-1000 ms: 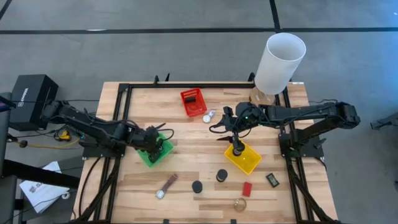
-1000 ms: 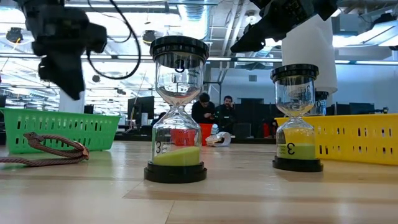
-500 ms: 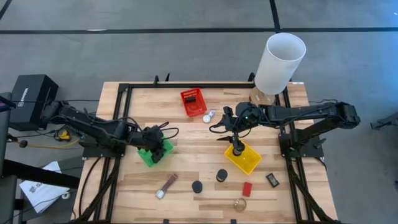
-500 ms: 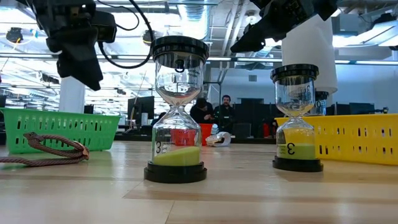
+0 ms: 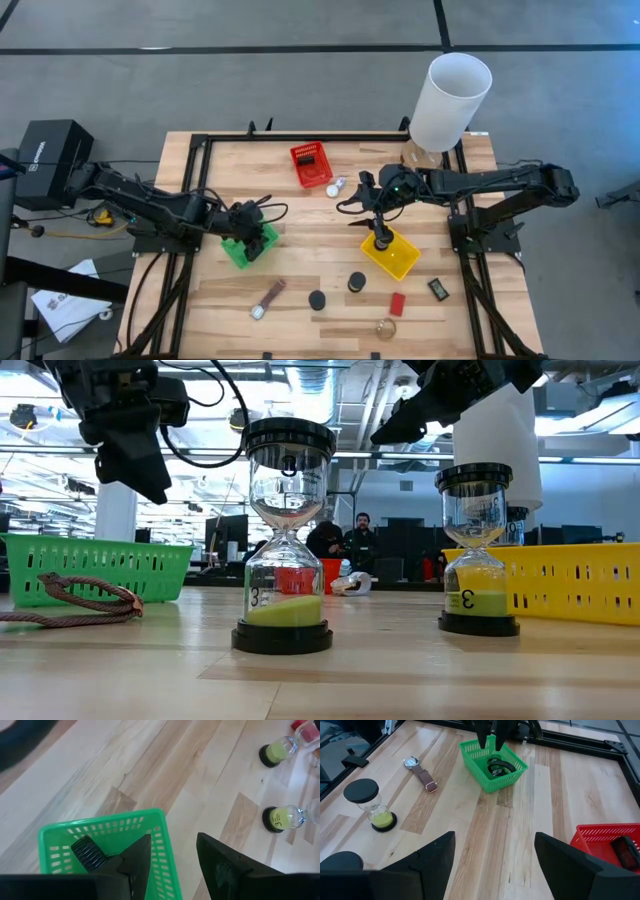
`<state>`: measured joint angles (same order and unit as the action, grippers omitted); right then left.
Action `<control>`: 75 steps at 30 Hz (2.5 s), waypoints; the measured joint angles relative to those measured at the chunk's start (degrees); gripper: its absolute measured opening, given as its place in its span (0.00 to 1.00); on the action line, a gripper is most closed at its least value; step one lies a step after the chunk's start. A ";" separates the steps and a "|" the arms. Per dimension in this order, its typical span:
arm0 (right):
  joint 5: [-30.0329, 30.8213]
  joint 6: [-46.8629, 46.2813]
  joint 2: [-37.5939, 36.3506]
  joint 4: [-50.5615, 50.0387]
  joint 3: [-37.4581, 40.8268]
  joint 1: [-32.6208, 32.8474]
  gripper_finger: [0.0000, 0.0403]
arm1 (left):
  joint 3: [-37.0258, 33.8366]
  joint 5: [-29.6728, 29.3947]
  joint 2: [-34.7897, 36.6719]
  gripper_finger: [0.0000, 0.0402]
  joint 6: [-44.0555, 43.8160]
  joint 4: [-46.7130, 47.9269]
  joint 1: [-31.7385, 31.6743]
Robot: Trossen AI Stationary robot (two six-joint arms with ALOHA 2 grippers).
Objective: Pick & Place Office items
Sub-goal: Put the red digital clock into the red bin
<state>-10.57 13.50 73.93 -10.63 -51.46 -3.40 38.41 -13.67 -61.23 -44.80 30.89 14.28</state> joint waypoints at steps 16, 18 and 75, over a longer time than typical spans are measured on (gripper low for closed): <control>0.00 0.00 0.00 -0.01 0.02 0.00 0.66 | 0.02 -0.04 -0.45 0.39 -0.02 -4.37 2.32; 0.00 0.00 0.00 0.00 0.02 0.00 0.66 | 0.04 -0.05 -0.88 0.39 -0.02 -6.66 3.50; 9.06 -24.01 13.35 -28.89 -23.77 3.02 0.66 | 0.04 -6.50 -17.57 0.39 12.94 -24.22 9.35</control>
<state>-1.51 -10.51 87.29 -39.52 -75.23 -0.38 38.46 -20.17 -78.81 -31.86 6.66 23.64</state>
